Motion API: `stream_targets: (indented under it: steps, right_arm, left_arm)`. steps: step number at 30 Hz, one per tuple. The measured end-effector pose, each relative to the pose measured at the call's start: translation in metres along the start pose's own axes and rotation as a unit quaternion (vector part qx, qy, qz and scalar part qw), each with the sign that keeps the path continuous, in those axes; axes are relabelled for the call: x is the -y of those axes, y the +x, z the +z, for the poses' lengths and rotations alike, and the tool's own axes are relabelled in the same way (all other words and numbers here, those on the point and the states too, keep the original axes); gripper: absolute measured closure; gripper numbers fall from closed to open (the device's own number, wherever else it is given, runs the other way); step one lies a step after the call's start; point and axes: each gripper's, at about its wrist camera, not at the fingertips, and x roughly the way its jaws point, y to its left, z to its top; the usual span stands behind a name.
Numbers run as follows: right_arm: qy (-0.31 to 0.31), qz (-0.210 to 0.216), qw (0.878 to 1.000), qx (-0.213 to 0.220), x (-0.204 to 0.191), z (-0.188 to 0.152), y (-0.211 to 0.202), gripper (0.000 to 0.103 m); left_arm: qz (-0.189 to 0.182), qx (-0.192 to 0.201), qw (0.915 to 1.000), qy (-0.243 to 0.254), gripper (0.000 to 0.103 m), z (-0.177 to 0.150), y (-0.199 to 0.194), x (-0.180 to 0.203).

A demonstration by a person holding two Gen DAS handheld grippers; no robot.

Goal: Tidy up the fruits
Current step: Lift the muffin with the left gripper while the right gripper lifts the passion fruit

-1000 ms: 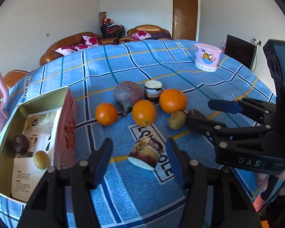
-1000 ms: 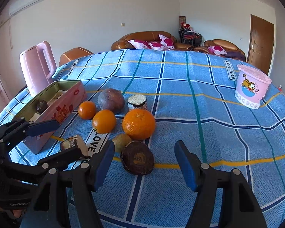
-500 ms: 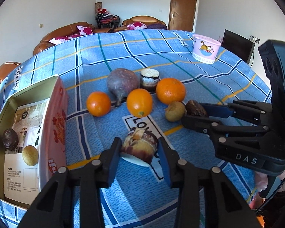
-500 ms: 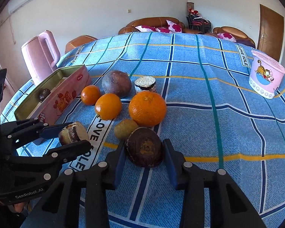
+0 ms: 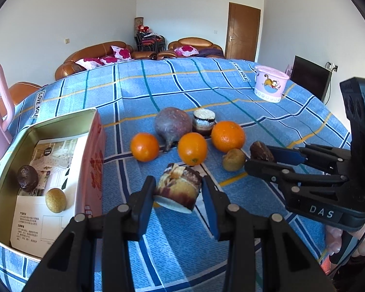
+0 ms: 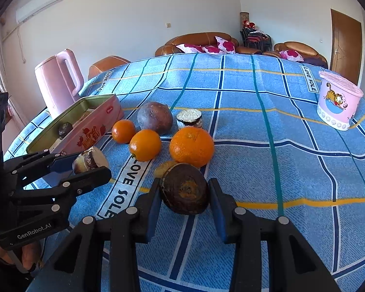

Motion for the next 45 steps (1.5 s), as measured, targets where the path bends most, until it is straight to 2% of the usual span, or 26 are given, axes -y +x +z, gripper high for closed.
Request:
stream_targets:
  steps: [15, 45]
  right_arm:
    - [-0.019, 0.001, 0.999, 0.037, -0.005, -0.003, -0.013, 0.063]
    - [-0.046, 0.001, 0.992, 0.114, -0.014, -0.011, -0.038, 0.063]
  left_arm:
    - [0.014, 0.038, 0.9988, -0.027, 0.062, -0.001, -0.013, -0.009]
    - [0.018, 0.098, 0.9945, -0.031, 0.062, -0.005, -0.034, -0.009]
